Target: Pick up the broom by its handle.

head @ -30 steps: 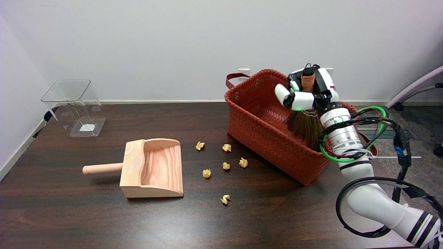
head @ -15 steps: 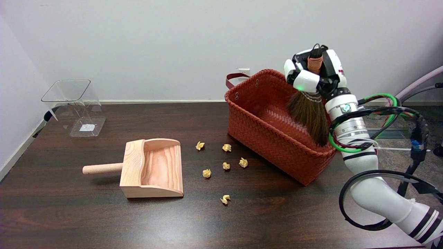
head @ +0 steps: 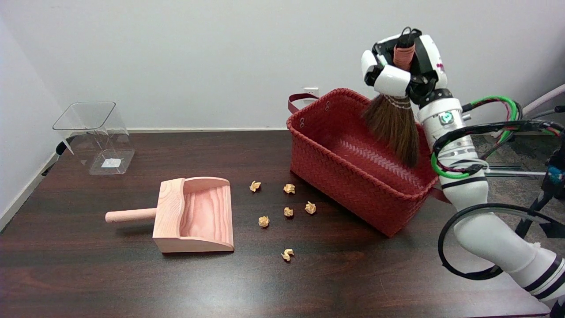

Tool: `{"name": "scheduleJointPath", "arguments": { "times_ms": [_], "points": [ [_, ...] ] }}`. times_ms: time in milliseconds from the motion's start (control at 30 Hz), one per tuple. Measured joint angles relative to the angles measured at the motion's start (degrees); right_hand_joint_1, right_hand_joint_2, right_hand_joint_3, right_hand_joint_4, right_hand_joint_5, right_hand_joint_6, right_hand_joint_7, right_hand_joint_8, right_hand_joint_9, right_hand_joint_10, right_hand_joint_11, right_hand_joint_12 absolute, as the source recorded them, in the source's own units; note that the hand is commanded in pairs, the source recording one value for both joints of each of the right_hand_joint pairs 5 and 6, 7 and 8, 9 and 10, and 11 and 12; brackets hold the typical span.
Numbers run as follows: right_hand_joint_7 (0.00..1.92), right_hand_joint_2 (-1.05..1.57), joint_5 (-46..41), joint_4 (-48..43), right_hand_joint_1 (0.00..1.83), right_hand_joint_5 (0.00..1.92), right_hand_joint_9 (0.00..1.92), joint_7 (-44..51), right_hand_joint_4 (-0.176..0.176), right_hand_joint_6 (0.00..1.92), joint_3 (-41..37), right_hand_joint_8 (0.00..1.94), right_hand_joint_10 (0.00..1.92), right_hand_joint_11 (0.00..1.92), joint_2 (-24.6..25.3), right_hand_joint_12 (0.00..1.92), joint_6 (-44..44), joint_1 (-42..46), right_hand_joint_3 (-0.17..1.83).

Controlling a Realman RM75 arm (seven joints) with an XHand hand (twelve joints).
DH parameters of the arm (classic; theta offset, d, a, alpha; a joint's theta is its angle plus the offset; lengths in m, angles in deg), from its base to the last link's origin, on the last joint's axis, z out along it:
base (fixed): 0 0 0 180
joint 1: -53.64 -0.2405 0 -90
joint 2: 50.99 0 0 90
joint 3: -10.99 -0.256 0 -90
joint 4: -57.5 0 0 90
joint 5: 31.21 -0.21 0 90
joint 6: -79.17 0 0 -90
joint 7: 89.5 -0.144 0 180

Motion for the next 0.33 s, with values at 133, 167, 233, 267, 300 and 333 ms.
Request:
{"name": "scheduleJointPath", "arguments": {
  "times_ms": [133, 167, 233, 267, 300, 333],
  "points": [
    [1.92, 0.74, -0.3, 0.7, 1.1, 1.92, 1.92, 0.4, 0.0, 1.92, -0.1, 1.92, 1.92, 1.92, -0.3, 1.92, -1.3, -1.6, 1.18],
    [1.92, 0.74, -0.5, 0.9, 1.1, 1.92, 1.92, 0.5, 0.0, 1.92, -0.1, 1.92, 1.92, 1.92, -0.4, 1.92, -1.8, -2.2, 1.18],
    [1.92, 0.74, -0.8, 1.1, 1.1, 1.92, 1.92, 0.7, 0.0, 1.92, 0.2, 1.92, 1.92, 1.92, -0.6, 1.92, -2.7, -3.4, 1.18],
    [1.92, 0.74, -1.0, 1.2, 1.1, 1.92, 1.92, 0.8, 0.0, 1.92, 0.4, 1.92, 1.92, 1.92, -0.7, 1.92, -3.1, -4.1, 1.18],
    [1.92, 0.74, -1.2, 1.3, 1.1, 1.92, 1.92, 0.8, 0.0, 1.92, 0.6, 1.92, 1.92, 1.92, -0.8, 1.92, -3.4, -4.7, 1.18],
    [1.92, 0.75, -1.4, 1.4, 1.1, 1.92, 1.92, 0.9, 0.0, 1.92, 0.9, 1.92, 1.92, 1.92, -0.9, 1.92, -4.0, -5.5, 1.18]
  ]
}}
